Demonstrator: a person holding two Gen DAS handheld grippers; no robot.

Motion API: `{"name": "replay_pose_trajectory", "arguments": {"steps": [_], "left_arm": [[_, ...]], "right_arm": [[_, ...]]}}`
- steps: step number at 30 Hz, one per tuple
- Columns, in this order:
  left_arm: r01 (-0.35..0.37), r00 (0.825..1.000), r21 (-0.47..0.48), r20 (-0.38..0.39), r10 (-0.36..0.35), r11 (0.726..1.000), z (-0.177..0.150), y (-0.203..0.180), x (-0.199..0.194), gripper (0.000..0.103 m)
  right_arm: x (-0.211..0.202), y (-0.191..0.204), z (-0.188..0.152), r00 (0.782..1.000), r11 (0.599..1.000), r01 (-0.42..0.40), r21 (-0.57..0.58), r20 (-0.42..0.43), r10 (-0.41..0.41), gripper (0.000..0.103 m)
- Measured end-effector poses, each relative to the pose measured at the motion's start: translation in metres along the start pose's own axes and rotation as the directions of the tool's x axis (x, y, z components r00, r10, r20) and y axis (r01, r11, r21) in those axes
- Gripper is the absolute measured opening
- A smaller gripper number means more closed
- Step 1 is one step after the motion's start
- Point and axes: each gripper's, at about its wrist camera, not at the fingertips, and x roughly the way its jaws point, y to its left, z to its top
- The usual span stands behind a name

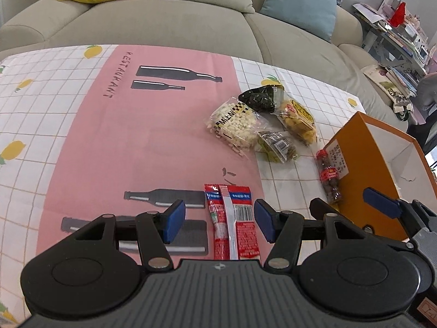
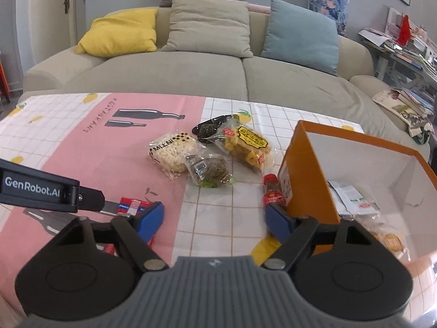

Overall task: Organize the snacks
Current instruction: 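Move the left tool to the white-ball bag while the right reaches the yellow waffle bag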

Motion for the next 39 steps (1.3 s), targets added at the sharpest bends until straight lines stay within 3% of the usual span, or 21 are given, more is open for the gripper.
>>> {"name": "replay_pose_trajectory", "arguments": {"steps": [11, 22, 26, 31, 35, 39], "left_arm": [[0.084, 0.996, 0.106, 0.032, -0.088, 0.991, 0.037, -0.006, 0.040, 0.068], [0.079, 0.996, 0.141, 0.021, -0.082, 0.987, 0.097, -0.008, 0.093, 0.071], [0.086, 0.996, 0.117, -0.035, -0.083, 0.989, 0.106, -0.002, 0.120, 0.071], [0.087, 0.995, 0.119, -0.063, -0.080, 0.989, 0.105, -0.002, 0.137, 0.076], [0.057, 0.997, 0.174, -0.060, -0.047, 0.983, 0.100, -0.012, 0.140, 0.076], [0.039, 0.997, 0.182, -0.069, -0.027, 0.983, 0.098, -0.015, 0.139, 0.076]], "right_arm": [[0.052, -0.010, 0.022, 1.000, 0.998, 0.030, -0.048, 0.006, -0.029, 0.076], [0.108, -0.028, 0.077, 0.999, 0.999, 0.032, 0.007, 0.041, -0.032, 0.074], [0.141, -0.035, 0.097, 1.000, 0.999, 0.022, 0.025, -0.022, -0.022, 0.077], [0.169, -0.029, 0.112, 0.994, 0.996, 0.092, -0.007, -0.060, -0.093, 0.084], [0.193, -0.024, 0.115, 0.980, 0.993, 0.114, -0.018, -0.161, -0.116, 0.072], [0.201, -0.025, 0.108, 0.975, 0.997, 0.073, 0.039, -0.211, -0.064, 0.064]]}}
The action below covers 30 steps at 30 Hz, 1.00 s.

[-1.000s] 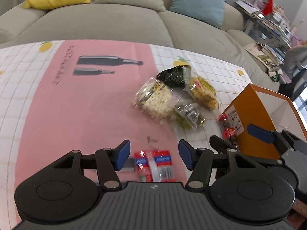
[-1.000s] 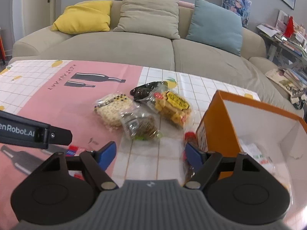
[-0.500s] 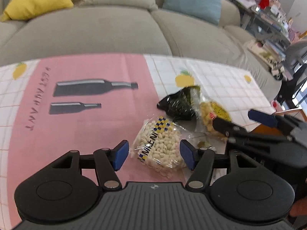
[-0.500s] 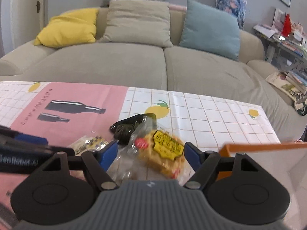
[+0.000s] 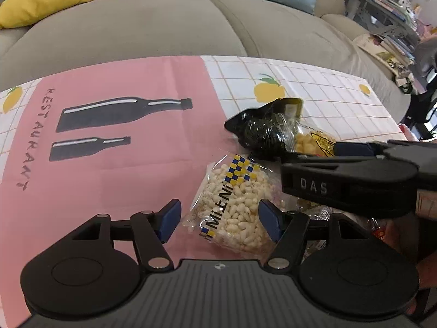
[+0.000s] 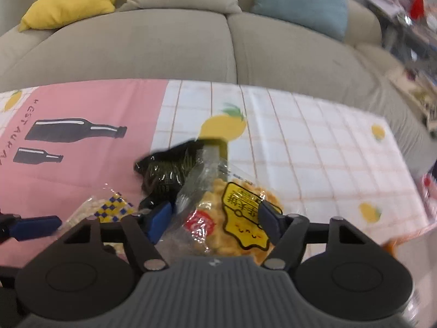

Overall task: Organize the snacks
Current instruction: 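Move the left tool to the white-ball bag while the right reaches the yellow waffle bag, then grasp the white-ball bag with the left tool while the right grasps the waffle bag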

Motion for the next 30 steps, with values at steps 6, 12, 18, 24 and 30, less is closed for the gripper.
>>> {"name": "replay_pose_trajectory", "arguments": {"steps": [6, 12, 18, 24, 30], "left_arm": [[-0.052, 0.998, 0.011, -0.017, 0.052, 0.999, -0.016, 0.002, -0.016, 0.071], [-0.080, 0.996, -0.057, -0.051, 0.077, 0.995, -0.051, 0.024, -0.046, 0.065], [-0.124, 0.990, -0.084, -0.078, 0.118, 0.989, -0.075, 0.037, -0.073, 0.058], [-0.131, 0.991, -0.074, -0.044, 0.128, 0.989, -0.081, 0.046, -0.094, 0.062], [-0.070, 0.997, -0.092, 0.006, 0.071, 0.993, -0.081, 0.056, -0.108, 0.073]], "right_arm": [[-0.015, 0.009, -0.017, 0.999, 0.999, -0.046, -0.009, -0.014, 0.046, 0.054], [-0.041, 0.030, -0.041, 0.983, 0.984, -0.179, -0.024, -0.036, 0.178, 0.050], [-0.065, 0.061, -0.061, 0.959, 0.953, -0.285, -0.101, -0.040, 0.282, 0.025], [-0.076, 0.068, -0.063, 0.946, 0.939, -0.322, -0.120, -0.067, 0.316, 0.015], [-0.089, 0.035, -0.056, 0.945, 0.943, -0.328, -0.058, -0.022, 0.327, 0.043]]}}
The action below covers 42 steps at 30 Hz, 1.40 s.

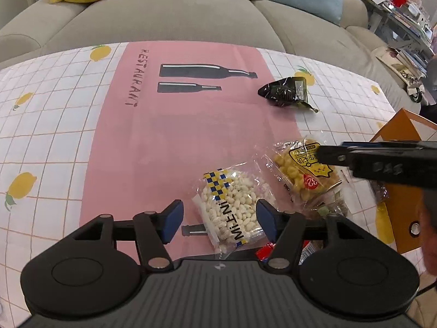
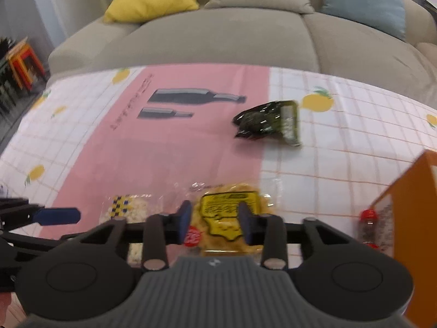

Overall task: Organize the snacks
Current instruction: 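Grasp the white-ball bag with the left tool while the right grasps the waffle bag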

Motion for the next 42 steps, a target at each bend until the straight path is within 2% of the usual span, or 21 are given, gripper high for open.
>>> {"name": "replay_pose_trajectory", "arguments": {"steps": [1, 4, 8, 12, 16, 23, 27, 32, 34, 37, 39, 42], "left_arm": [[-0.002, 1.000, 0.010, 0.008, 0.002, 1.000, 0.000, 0.000, 0.000, 0.077], [-0.010, 1.000, 0.038, 0.009, 0.010, 0.999, 0.000, -0.004, 0.004, 0.081], [-0.019, 0.999, 0.058, -0.049, 0.022, 0.998, 0.001, -0.016, 0.018, 0.084], [-0.041, 0.996, -0.045, -0.080, 0.038, 0.998, 0.002, -0.018, 0.029, 0.086], [-0.091, 0.992, -0.142, -0.101, 0.077, 0.986, 0.004, -0.023, 0.041, 0.088], [-0.139, 0.987, -0.209, -0.108, 0.118, 0.968, 0.008, -0.029, 0.056, 0.096], [-0.140, 0.988, -0.189, -0.096, 0.124, 0.972, 0.007, -0.033, 0.062, 0.098], [-0.192, 0.979, -0.045, -0.076, 0.189, 0.980, 0.002, -0.047, 0.069, 0.099], [-0.178, 0.982, -0.055, -0.071, 0.174, 0.983, 0.001, -0.043, 0.066, 0.094], [-0.167, 0.984, -0.083, -0.075, 0.161, 0.982, -0.001, -0.032, 0.062, 0.093], [-0.175, 0.983, -0.081, -0.078, 0.169, 0.981, -0.002, -0.027, 0.061, 0.093], [-0.183, 0.981, -0.083, -0.085, 0.176, 0.980, -0.004, -0.019, 0.057, 0.093]], "right_arm": [[-0.004, -0.005, 0.000, 1.000, 1.000, -0.002, 0.016, 0.005, 0.002, 0.044], [-0.009, -0.018, 0.000, 1.000, 0.999, -0.010, 0.049, -0.010, 0.011, 0.049], [-0.009, -0.025, -0.005, 1.000, 0.999, -0.021, 0.048, -0.010, 0.022, 0.063], [-0.004, -0.024, -0.006, 1.000, 0.999, -0.026, 0.028, -0.014, 0.026, 0.068], [0.003, -0.032, -0.004, 0.998, 0.995, -0.049, 0.091, -0.026, 0.051, 0.069], [0.014, -0.042, -0.003, 0.995, 0.983, -0.075, 0.167, -0.046, 0.083, 0.069], [0.020, -0.042, -0.003, 0.993, 0.978, -0.090, 0.186, -0.056, 0.102, 0.073], [0.025, -0.038, -0.001, 0.993, 0.981, -0.090, 0.173, -0.062, 0.102, 0.083], [0.027, -0.035, 0.000, 0.994, 0.984, -0.078, 0.159, -0.067, 0.089, 0.083], [0.032, -0.031, 0.001, 0.995, 0.990, -0.039, 0.137, -0.083, 0.050, 0.083], [0.037, -0.029, 0.001, 0.995, 0.992, -0.017, 0.126, -0.095, 0.029, 0.090], [0.045, -0.025, 0.000, 0.993, 0.994, -0.004, 0.105, -0.116, 0.017, 0.093]]}}
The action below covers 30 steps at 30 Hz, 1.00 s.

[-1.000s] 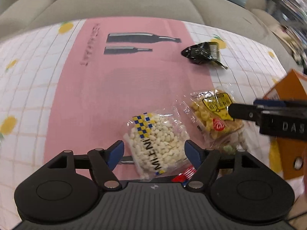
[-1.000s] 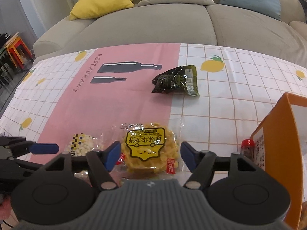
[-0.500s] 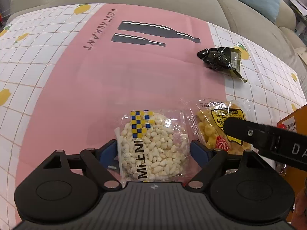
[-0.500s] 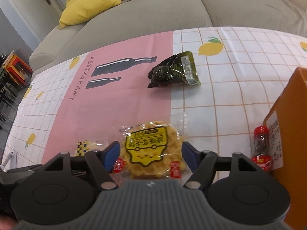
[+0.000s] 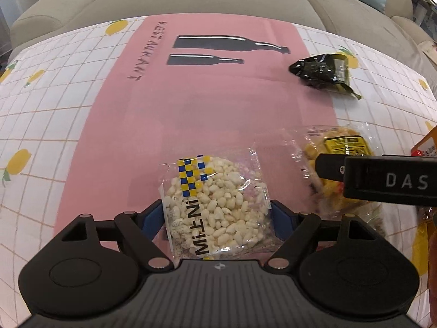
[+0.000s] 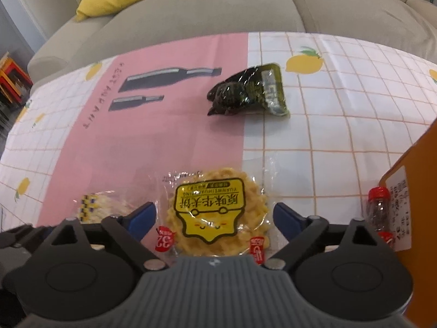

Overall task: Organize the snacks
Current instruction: 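Grasp the white-ball bag with the left tool while the right grasps the waffle bag, then carry both bags over the orange box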

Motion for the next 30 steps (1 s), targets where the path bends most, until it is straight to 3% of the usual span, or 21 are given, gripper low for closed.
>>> {"name": "replay_pose_trajectory", "arguments": {"steps": [11, 18, 30], "left_arm": [[0.032, 0.999, -0.021, 0.008, -0.032, 0.999, -0.004, 0.012, -0.004, 0.093], [0.080, 0.997, -0.081, 0.020, -0.079, 0.994, -0.004, 0.021, -0.009, 0.092], [0.121, 0.988, -0.091, 0.103, -0.111, 0.988, -0.003, 0.012, -0.055, 0.092]], "right_arm": [[0.015, 0.011, -0.002, 0.996, 0.992, 0.090, -0.087, -0.001, -0.090, 0.086], [0.013, 0.009, 0.003, 0.997, 0.995, 0.070, -0.068, -0.014, -0.071, 0.071], [-0.032, 0.013, 0.004, 0.995, 0.995, 0.052, -0.083, 0.093, -0.044, 0.066]]}}
